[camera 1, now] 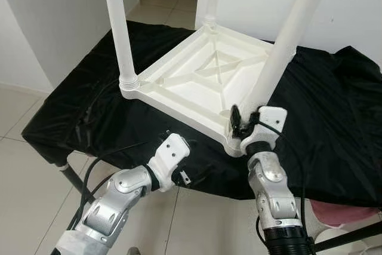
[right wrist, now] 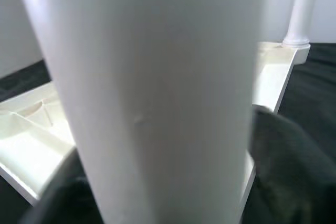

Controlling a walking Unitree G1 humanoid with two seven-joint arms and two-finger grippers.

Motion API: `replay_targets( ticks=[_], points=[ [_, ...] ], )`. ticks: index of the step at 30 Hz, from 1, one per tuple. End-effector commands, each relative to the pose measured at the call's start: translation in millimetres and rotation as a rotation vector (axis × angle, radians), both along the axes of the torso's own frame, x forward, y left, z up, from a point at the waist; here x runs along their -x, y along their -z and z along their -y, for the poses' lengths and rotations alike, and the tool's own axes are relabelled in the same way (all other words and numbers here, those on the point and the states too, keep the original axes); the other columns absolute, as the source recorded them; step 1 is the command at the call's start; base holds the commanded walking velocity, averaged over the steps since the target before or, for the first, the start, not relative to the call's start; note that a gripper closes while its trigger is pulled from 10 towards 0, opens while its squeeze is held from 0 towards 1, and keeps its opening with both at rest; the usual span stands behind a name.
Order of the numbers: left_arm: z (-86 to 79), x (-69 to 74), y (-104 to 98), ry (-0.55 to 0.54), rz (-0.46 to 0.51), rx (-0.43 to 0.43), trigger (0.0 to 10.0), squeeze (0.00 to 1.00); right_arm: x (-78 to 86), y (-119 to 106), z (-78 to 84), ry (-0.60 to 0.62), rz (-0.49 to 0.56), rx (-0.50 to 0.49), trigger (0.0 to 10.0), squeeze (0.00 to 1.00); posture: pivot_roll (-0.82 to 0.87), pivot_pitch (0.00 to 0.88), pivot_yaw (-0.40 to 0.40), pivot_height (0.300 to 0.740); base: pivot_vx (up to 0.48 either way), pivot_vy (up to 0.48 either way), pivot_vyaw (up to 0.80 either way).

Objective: Building children table

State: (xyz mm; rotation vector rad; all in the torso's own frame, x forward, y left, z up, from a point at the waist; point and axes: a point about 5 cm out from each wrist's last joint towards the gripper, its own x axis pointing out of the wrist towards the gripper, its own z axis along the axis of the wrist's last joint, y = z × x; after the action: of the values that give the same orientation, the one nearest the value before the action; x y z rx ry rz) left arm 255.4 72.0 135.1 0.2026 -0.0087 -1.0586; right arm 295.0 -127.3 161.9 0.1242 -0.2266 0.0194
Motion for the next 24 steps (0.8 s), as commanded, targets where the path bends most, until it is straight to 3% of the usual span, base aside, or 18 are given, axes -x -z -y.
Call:
replay_targets(
  ticks=[1, 8, 9, 10, 20, 24],
  points=[
    [2.0, 1.7, -0.7, 0.057, 0.003, -0.013, 10.0, 0.0, 5.5, 7.5, -0.2, -0.025, -0.017, -0.025, 10.0, 1.0, 0.01, 0.04, -0.038, 0.74, 0.0, 0.0, 0.0],
    [0.9, 1.5, -0.4, 0.049, 0.003, -0.013, 10.0, 0.0, 4.6, 8.2, 17.9, -0.063, -0.016, 0.0, 10.0, 1.0, 0.01, 0.046, -0.042, 0.74, 0.0, 0.0, 0.0],
    [0.3, 1.3, -0.7, 0.045, 0.003, -0.011, 10.0, 0.0, 4.0, 10.6, 24.3, -0.091, -0.024, 0.026, 10.0, 0.95, 0.01, 0.049, -0.045, 0.74, 0.0, 0.0, 0.0],
    [0.0, 1.2, -0.9, 0.042, 0.002, -0.009, 10.0, 0.0, 3.3, 13.0, 27.9, -0.126, -0.03, 0.058, 10.0, 0.0, 0.01, 0.049, -0.045, 0.74, 0.0, 0.0, 0.0],
    [-0.1, -2.9, -2.5, 0.003, 0.012, 0.029, 10.0, 0.0, 2.5, 24.2, 32.1, -0.237, -0.034, 0.135, 10.0, 0.0, 0.01, 0.051, -0.047, 0.74, 0.0, 0.0, 0.0],
    [-5.2, -11.2, -5.5, -0.108, 0.035, 0.089, 10.0, 0.0, 3.3, 34.5, 34.0, -0.334, -0.05, 0.181, 10.0, 0.0, 0.02, 0.06, -0.047, 0.74, 0.0, 0.0, 0.0]
  ],
)
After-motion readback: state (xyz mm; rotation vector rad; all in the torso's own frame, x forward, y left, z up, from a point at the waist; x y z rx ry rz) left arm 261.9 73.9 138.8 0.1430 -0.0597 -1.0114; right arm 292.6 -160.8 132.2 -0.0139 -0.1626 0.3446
